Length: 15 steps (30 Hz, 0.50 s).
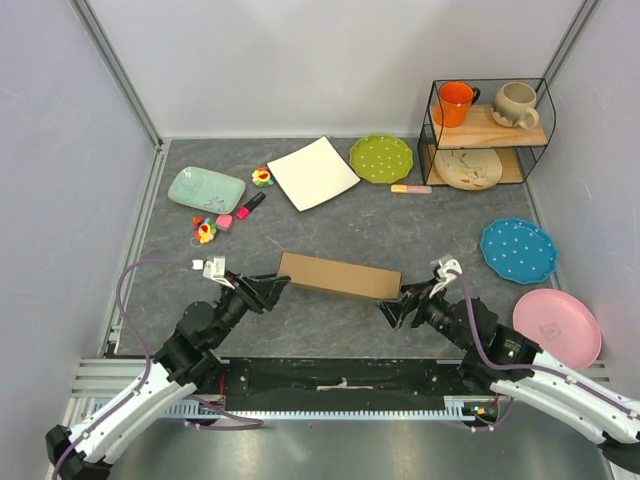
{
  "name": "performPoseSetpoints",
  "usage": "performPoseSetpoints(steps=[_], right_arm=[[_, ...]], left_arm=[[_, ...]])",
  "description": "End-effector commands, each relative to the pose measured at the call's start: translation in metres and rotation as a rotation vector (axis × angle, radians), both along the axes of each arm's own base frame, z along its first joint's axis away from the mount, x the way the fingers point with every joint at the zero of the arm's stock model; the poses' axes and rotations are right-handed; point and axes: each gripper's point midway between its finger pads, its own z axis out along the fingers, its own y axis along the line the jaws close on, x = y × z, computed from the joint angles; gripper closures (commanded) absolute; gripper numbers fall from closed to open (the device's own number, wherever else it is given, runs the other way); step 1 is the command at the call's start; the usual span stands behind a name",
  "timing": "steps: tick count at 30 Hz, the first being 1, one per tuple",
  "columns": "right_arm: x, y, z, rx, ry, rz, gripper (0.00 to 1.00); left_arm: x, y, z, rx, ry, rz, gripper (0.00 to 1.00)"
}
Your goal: Fold the paper box
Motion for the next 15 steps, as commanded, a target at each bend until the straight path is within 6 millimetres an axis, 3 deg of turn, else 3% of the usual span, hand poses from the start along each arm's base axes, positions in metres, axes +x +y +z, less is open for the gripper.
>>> performPoseSetpoints(steps=[1, 3, 5, 6, 7, 8, 9, 12, 15], right_arm=[[-0.011, 0.005, 0.025, 0.14, 0.009, 0.041, 0.02], [-0.015, -0.002, 0.051, 0.208, -0.038, 0.041, 0.02], [-0.019, -0.01, 0.077, 0.242, -0.074, 0.038, 0.02], [-0.02, -0.012, 0.085, 0.245, -0.092, 0.04, 0.02], [-0.021, -0.014, 0.091, 0.245, -0.101, 0.044, 0.02], [-0.024, -0.018, 0.102, 0.253, -0.111, 0.047, 0.02], [-0.024, -0.02, 0.106, 0.253, -0.116, 0.04, 0.02], [-0.021, -0.03, 0.111, 0.246, -0.115, -0.003, 0.02], [-0.015, -0.026, 0.097, 0.195, -0.075, -0.025, 0.02]], left_arm=[[-0.012, 0.004, -0.036, 0.085, 0.07, -0.035, 0.36], [-0.017, 0.004, -0.01, 0.031, 0.012, -0.05, 0.32], [-0.02, 0.004, 0.001, 0.02, -0.004, -0.063, 0.23], [-0.024, 0.007, 0.023, -0.017, -0.051, -0.066, 0.2], [-0.027, 0.007, 0.025, -0.008, -0.049, -0.076, 0.02], [-0.029, 0.008, 0.029, -0.002, -0.052, -0.08, 0.01], [-0.032, 0.011, 0.041, -0.007, -0.065, -0.081, 0.01], [-0.034, 0.018, 0.047, 0.007, -0.04, -0.061, 0.01], [-0.028, 0.033, 0.046, 0.0, 0.005, 0.029, 0.01]])
